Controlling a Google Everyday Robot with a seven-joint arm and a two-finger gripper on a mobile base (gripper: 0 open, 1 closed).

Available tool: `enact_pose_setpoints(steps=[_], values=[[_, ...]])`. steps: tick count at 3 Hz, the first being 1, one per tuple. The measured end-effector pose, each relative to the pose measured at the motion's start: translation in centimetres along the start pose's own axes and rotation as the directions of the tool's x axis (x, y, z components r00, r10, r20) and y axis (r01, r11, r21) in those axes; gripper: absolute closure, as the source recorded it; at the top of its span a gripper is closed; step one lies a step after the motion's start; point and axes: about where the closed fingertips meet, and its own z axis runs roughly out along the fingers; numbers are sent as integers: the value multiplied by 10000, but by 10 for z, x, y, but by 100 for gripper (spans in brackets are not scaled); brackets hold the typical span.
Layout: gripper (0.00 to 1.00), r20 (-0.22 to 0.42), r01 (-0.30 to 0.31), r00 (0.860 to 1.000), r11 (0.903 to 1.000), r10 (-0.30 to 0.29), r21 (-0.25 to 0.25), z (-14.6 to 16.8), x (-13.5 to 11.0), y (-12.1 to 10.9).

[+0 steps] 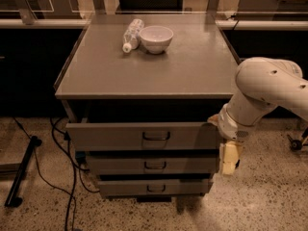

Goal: Open top drawer

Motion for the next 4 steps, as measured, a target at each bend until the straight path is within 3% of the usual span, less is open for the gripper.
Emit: enact_pose_setpoints(steps=[1, 4], values=[[0, 230, -222, 9995, 9913, 193, 1297, 4, 7, -54], [0, -162, -51, 9998, 9912, 74, 1324, 9, 4, -63]])
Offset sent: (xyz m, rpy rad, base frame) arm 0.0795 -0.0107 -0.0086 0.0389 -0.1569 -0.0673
